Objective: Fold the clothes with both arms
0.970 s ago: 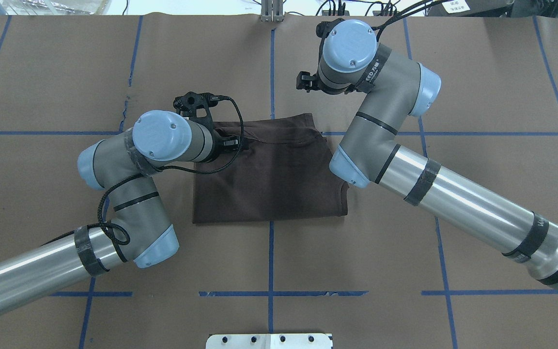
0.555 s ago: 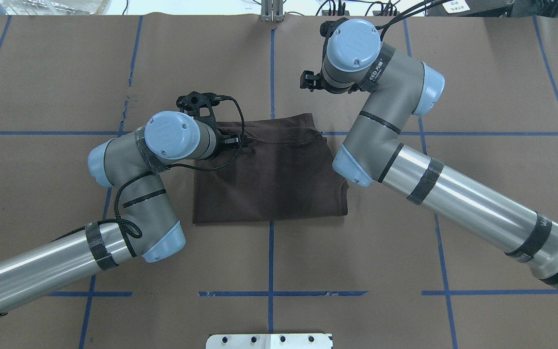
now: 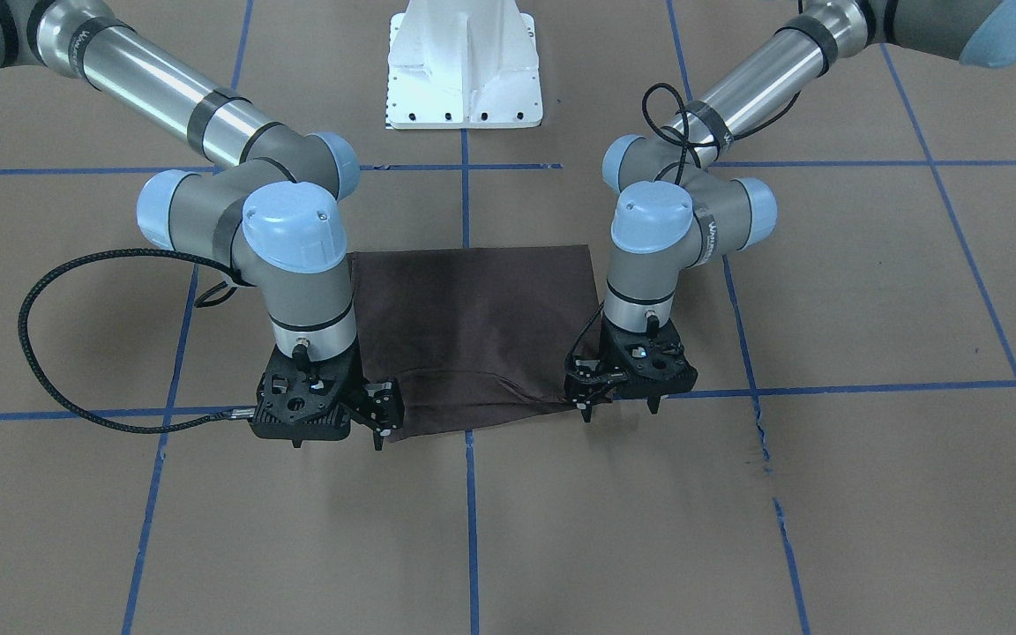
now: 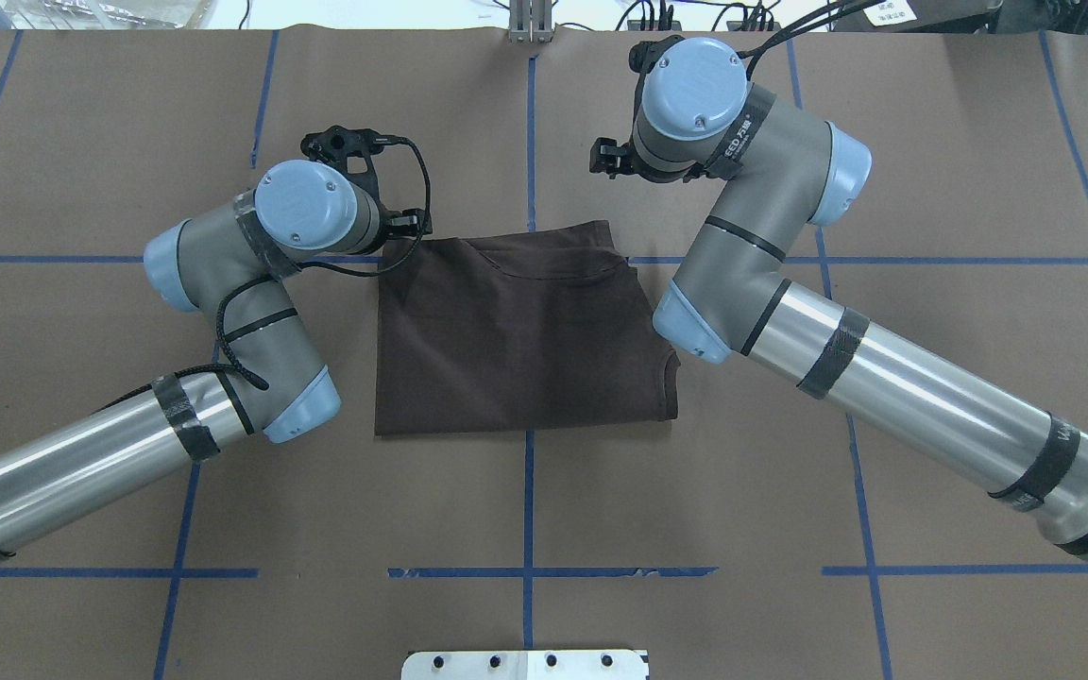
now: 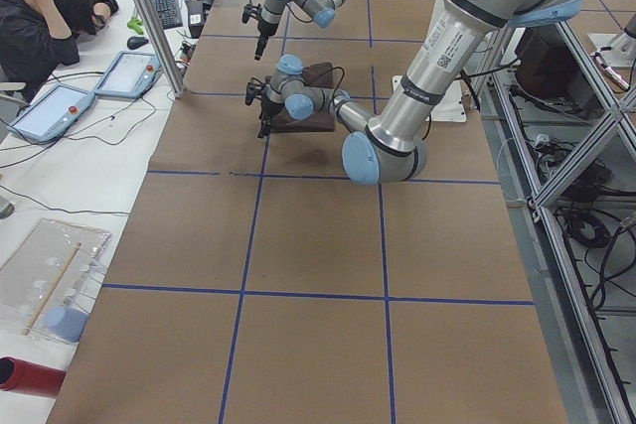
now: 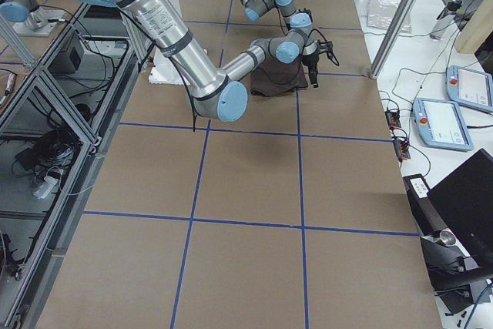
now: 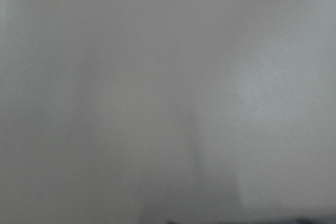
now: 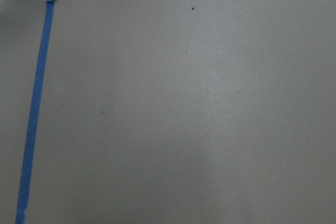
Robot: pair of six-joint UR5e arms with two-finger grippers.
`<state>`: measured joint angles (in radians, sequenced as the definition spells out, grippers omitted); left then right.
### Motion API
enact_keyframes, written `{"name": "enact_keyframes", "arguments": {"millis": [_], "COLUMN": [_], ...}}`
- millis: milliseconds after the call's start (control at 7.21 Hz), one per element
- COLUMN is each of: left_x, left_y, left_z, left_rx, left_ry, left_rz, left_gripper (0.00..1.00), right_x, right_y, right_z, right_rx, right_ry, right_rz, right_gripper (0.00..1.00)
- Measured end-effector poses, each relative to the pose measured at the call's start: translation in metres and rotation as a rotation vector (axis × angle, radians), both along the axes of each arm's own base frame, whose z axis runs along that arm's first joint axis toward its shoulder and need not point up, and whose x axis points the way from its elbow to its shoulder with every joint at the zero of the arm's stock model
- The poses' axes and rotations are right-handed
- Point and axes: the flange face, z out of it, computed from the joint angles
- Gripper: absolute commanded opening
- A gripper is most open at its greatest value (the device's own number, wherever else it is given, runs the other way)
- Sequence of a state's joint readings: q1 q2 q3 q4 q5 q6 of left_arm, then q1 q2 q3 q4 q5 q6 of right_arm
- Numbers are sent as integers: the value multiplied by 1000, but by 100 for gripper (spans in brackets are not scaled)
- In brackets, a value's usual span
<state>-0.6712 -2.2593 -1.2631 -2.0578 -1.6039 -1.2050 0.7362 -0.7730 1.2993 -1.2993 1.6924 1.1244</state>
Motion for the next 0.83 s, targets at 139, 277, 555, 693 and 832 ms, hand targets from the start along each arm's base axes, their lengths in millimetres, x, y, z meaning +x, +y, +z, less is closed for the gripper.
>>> {"name": "enact_keyframes", "arguments": {"millis": [139, 277, 555, 693, 832], "left_x": [-10, -20, -30, -32, -27], "left_y": [-12, -21, -17, -7, 7], "left_z": [2, 0, -17, -28, -30], "left_rx": [14, 28, 45, 57, 60], "left_ry": [-11, -3, 46, 70, 79], "left_rz": [-1, 5, 41, 58, 78], "left_gripper": [100, 100, 100, 100, 100], "right_x": [0, 0, 0, 0, 1], "right_y": [0, 0, 2, 2, 3], "right_z": [0, 0, -2, -3, -3], "right_rx": [0, -1, -6, -6, -7], "right_ry": [0, -2, -10, -14, -15], "right_rz": [-1, -3, -13, -14, -15], "right_gripper": [100, 100, 100, 100, 100]}}
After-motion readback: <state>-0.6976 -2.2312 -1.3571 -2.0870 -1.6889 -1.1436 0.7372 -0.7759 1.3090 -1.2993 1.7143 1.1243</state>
